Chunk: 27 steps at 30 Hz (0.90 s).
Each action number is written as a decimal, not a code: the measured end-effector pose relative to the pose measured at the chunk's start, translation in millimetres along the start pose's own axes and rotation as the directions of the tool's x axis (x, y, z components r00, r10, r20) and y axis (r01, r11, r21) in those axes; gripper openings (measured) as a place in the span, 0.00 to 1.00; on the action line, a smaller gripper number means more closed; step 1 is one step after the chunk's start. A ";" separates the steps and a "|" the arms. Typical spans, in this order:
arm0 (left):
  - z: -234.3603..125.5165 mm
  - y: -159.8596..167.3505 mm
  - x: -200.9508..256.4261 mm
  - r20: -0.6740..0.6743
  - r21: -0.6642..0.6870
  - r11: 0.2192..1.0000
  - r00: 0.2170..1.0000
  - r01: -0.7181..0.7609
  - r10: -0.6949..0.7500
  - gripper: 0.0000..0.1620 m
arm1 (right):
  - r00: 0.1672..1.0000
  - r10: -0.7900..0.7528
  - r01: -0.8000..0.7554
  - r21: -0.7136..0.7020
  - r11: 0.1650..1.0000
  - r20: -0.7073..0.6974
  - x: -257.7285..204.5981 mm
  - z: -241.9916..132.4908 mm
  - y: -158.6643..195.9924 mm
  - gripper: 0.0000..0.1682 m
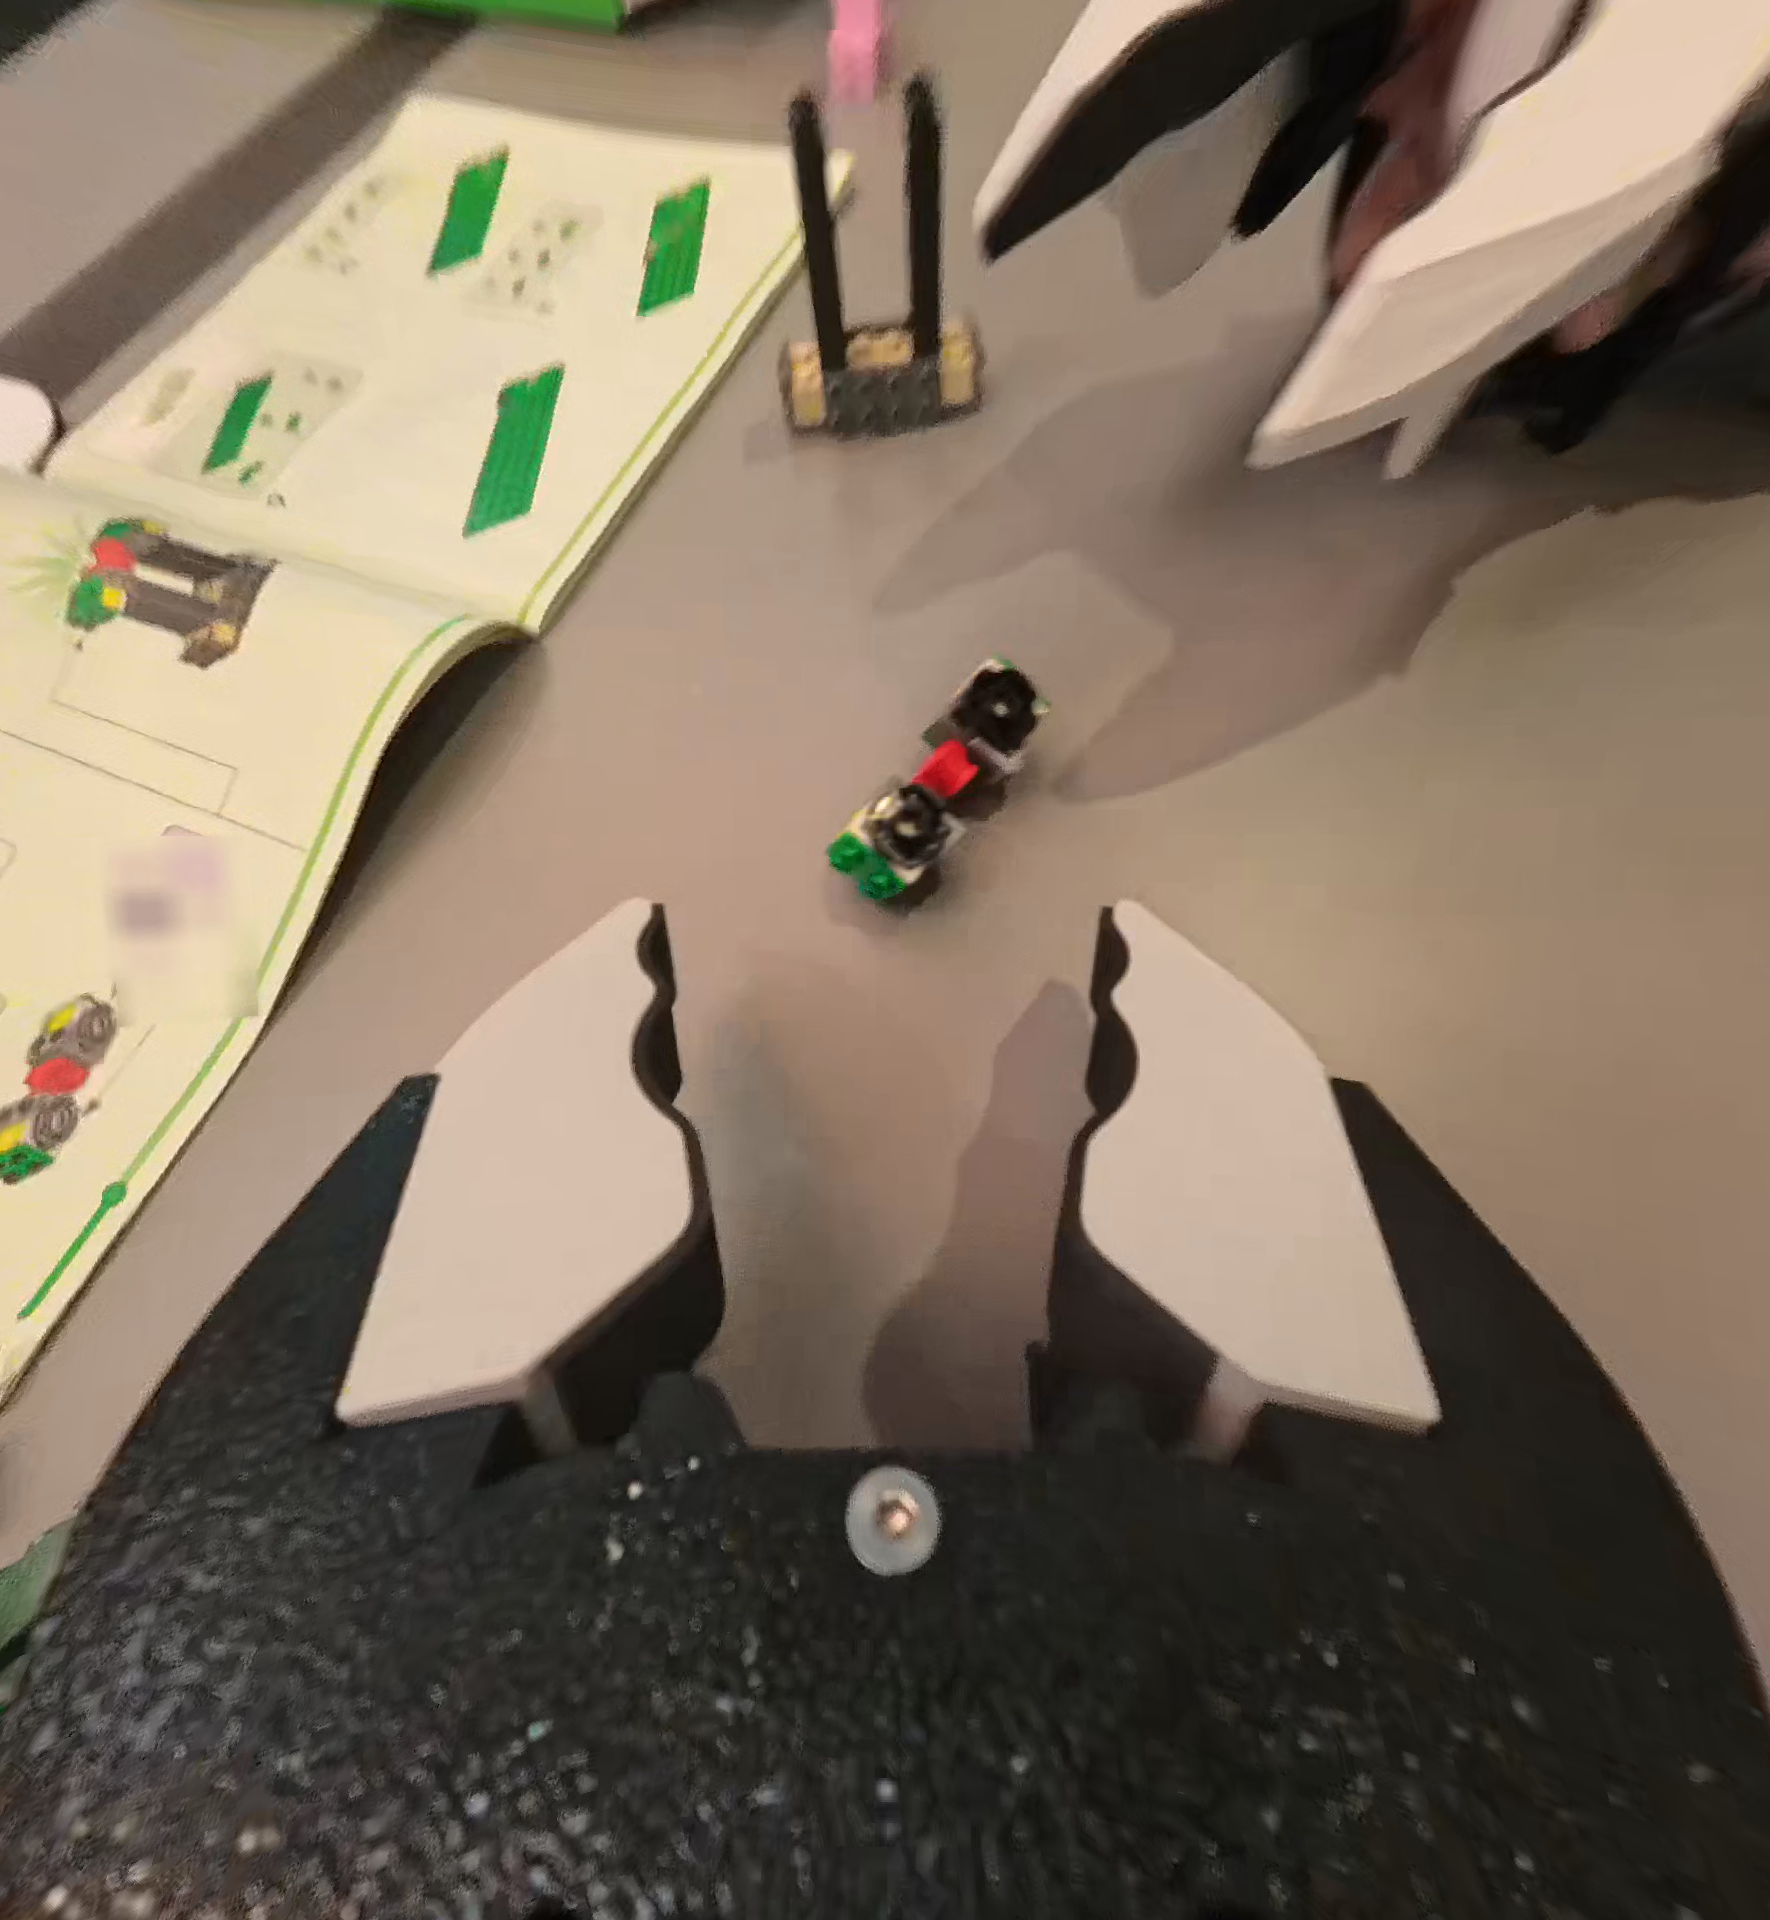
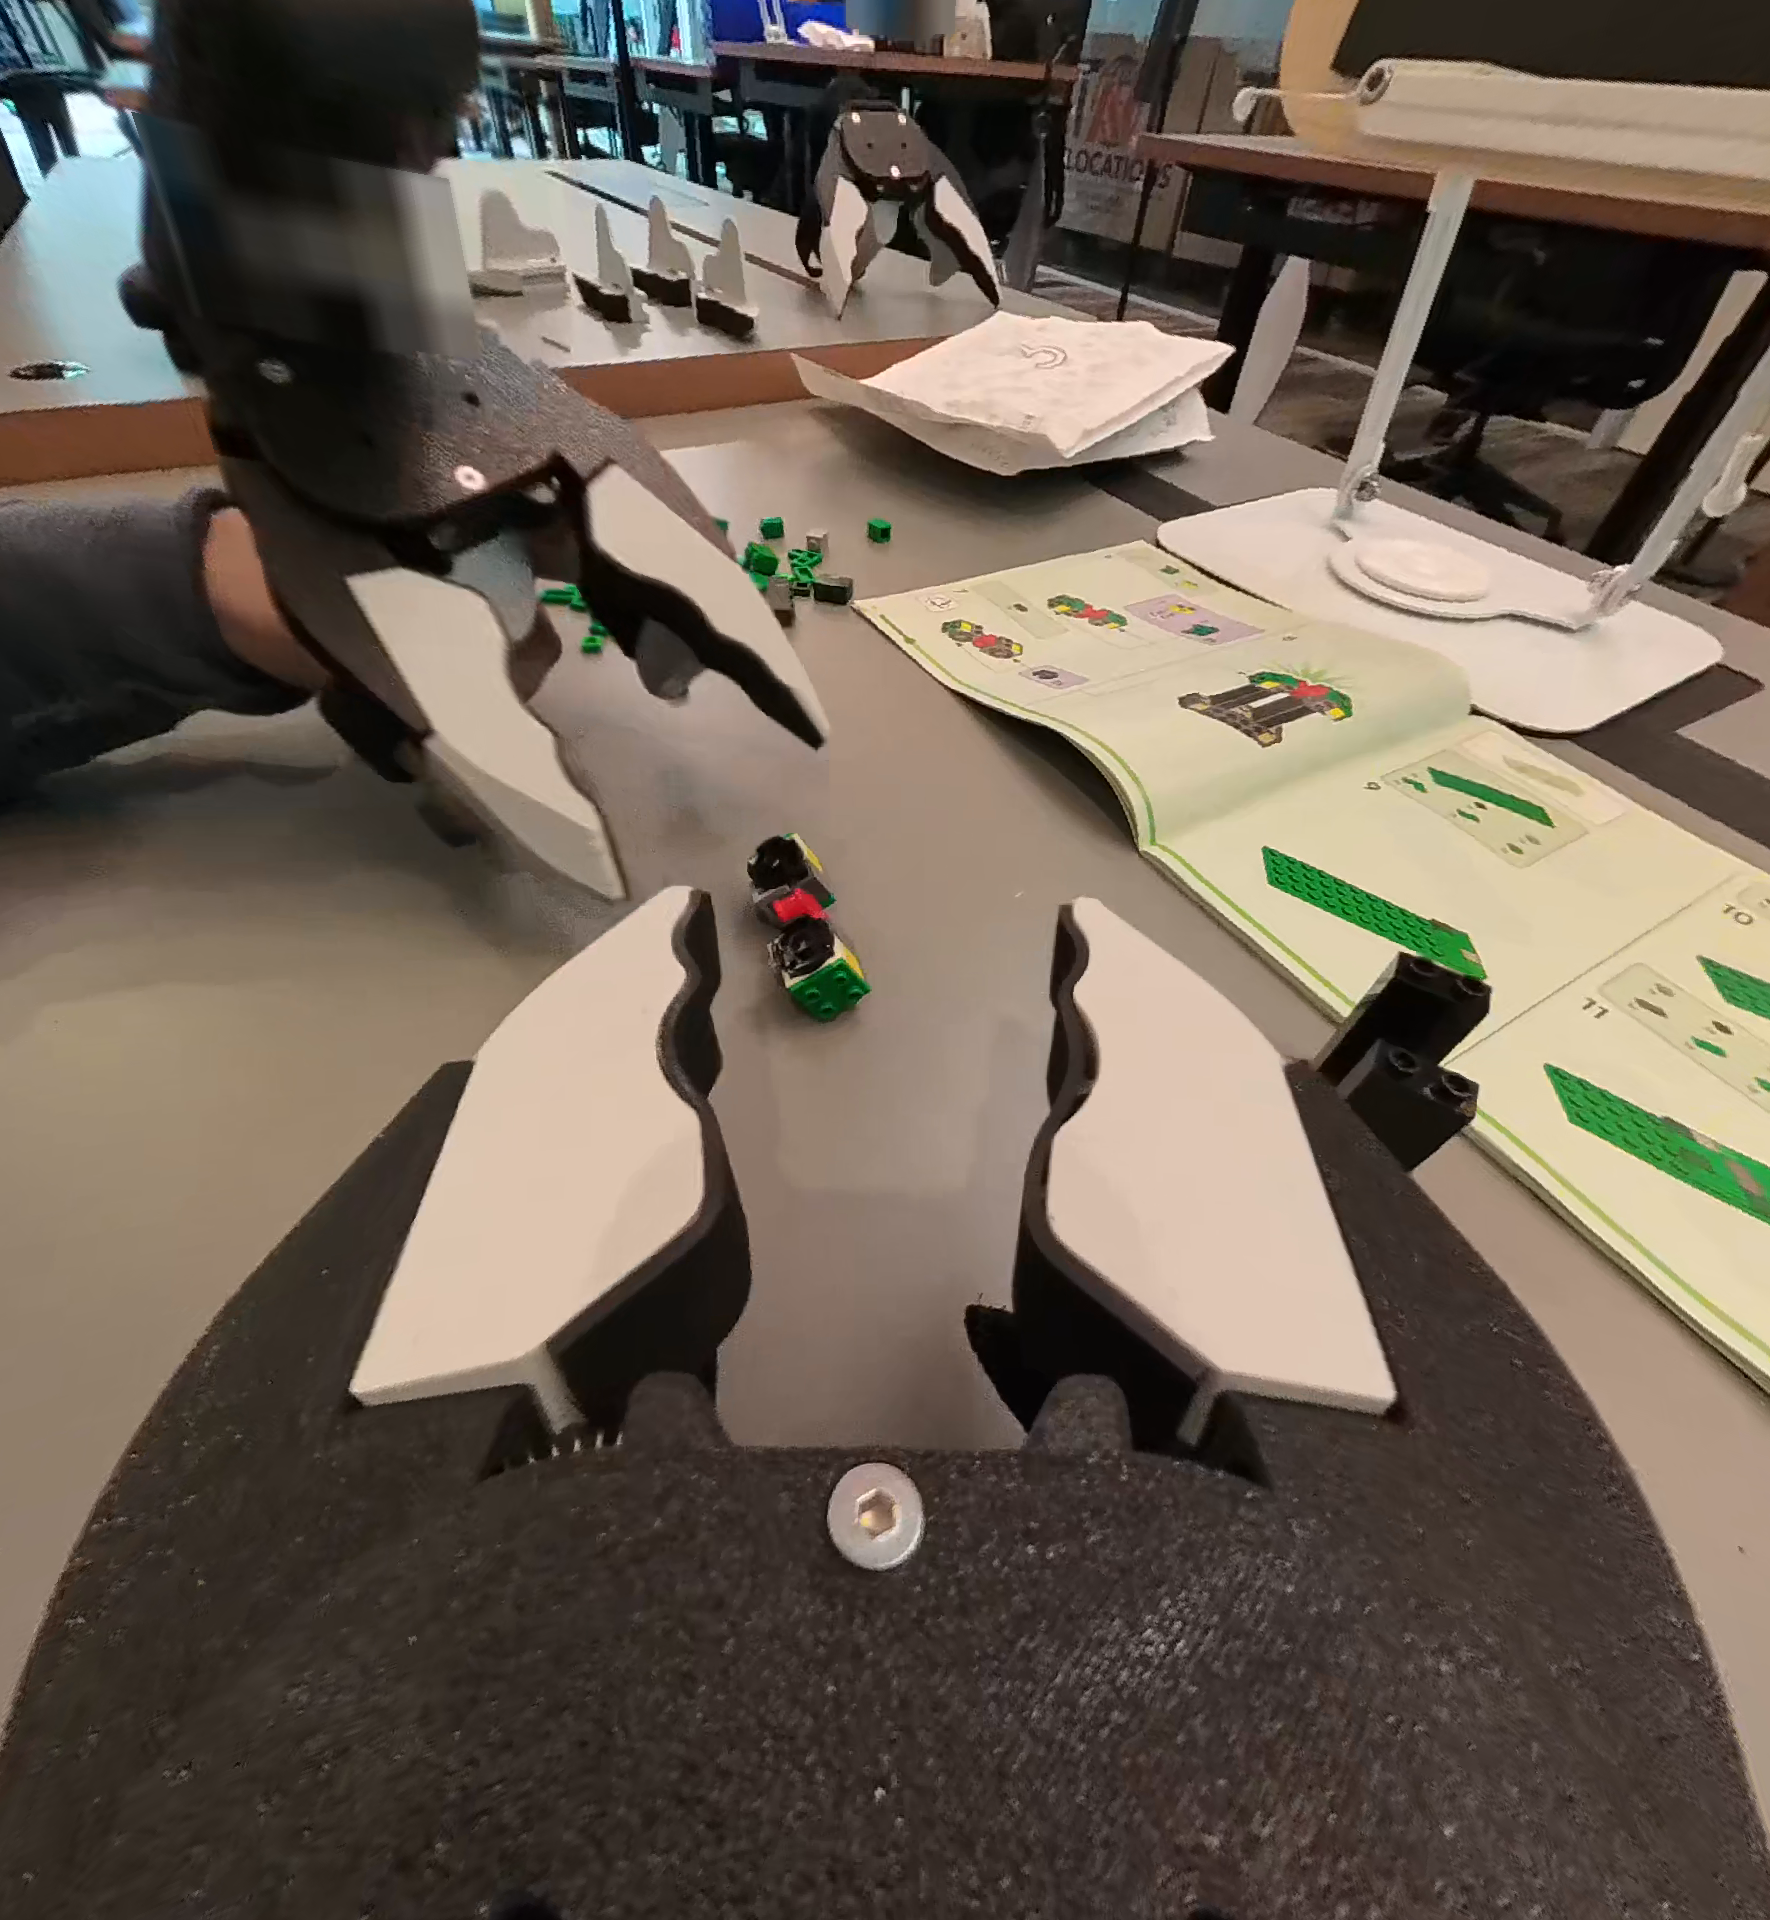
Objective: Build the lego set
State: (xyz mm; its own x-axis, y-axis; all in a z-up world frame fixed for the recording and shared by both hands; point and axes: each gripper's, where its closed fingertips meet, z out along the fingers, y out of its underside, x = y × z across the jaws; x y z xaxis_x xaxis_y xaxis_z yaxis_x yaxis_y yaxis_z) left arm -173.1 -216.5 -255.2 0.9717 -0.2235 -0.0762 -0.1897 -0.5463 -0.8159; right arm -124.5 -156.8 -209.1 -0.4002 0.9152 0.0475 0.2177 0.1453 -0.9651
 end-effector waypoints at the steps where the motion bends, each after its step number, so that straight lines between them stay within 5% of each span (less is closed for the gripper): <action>1: -4.3 -3.7 4.1 -0.003 0.041 0.999 1.000 -0.022 0.022 0.46 | 1.000 -0.017 0.017 0.002 1.000 -0.003 -0.7 0.5 -0.4 0.36; 4: -14.3 -12.1 11.4 0.001 0.128 0.990 0.998 -0.060 0.060 0.26 | 0.996 -0.091 0.091 0.002 0.996 -0.010 -6.1 3.8 -1.0 0.27; 8: -18.3 -26.7 21.7 -0.069 0.241 0.971 0.997 -0.015 0.032 0.00 | 0.994 -0.110 0.110 0.045 0.993 0.010 -11.7 9.7 -7.7 0.00; 27: -43.9 -50.3 -4.2 0.019 0.444 0.892 0.995 0.083 -0.102 0.00 | 0.985 -0.164 0.148 0.211 0.966 0.060 -16.9 16.8 -27.7 0.00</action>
State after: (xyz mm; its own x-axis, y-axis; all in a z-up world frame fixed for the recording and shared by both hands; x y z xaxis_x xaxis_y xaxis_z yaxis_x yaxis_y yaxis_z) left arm -173.9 -223.5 -188.6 0.9885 -0.1515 -0.0036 -0.0263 -0.1480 -0.9886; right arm -138.8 -182.5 -187.5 -0.4836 0.8545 0.1899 -0.0373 0.1967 -0.9798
